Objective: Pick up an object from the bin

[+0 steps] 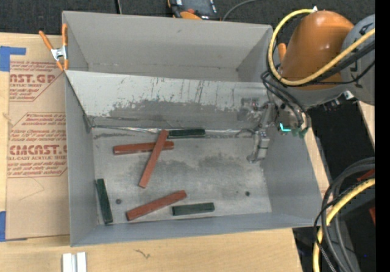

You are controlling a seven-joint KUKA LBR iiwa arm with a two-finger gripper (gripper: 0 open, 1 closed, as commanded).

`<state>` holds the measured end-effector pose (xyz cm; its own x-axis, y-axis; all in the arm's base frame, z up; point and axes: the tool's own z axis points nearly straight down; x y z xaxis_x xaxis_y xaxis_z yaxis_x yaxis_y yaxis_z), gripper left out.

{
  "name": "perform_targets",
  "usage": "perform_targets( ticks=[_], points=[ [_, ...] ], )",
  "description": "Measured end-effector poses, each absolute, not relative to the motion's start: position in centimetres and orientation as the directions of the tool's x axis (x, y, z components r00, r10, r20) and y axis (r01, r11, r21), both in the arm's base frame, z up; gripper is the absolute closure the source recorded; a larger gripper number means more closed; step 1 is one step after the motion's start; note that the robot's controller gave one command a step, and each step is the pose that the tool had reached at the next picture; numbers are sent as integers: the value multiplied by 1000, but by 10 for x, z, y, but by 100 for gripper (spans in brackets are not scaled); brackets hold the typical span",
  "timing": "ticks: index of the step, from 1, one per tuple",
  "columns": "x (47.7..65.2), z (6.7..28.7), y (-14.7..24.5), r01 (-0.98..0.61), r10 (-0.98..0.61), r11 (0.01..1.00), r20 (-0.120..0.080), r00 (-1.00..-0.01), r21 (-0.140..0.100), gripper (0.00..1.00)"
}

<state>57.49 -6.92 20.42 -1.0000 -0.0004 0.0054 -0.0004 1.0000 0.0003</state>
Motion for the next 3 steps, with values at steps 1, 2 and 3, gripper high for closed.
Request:
perform_targets(
  ticks=[1, 2, 3],
  points=[
    [570, 133, 12, 37, 37, 999, 6, -999, 5, 0],
    [480, 77, 84, -149, -149, 989, -8, -989, 1, 0],
    [479, 77, 82, -147, -147, 989, -1, -989, 0, 100]
  ],
)
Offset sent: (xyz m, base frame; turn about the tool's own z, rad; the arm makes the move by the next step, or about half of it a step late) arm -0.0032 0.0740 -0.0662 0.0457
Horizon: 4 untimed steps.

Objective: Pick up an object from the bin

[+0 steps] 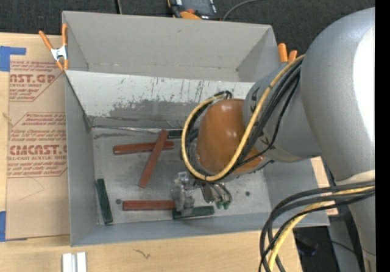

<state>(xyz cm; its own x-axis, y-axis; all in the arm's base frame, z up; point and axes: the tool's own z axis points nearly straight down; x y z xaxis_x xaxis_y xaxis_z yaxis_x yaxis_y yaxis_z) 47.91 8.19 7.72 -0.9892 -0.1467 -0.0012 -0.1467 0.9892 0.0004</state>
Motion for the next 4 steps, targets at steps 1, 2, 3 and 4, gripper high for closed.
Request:
perform_targets(
  ticks=[1, 2, 3, 4],
  points=[
    [481, 78, 82, -146, -146, 989, -9, -989, 0, 0],
    [482, 71, 122, -43, -43, 999, -9, -999, 2, 0],
    [480, 71, 121, -43, -43, 999, -1, -999, 0, 100],
    [498, 206, 103, -88, -88, 996, -9, -996, 0, 100]
  ],
)
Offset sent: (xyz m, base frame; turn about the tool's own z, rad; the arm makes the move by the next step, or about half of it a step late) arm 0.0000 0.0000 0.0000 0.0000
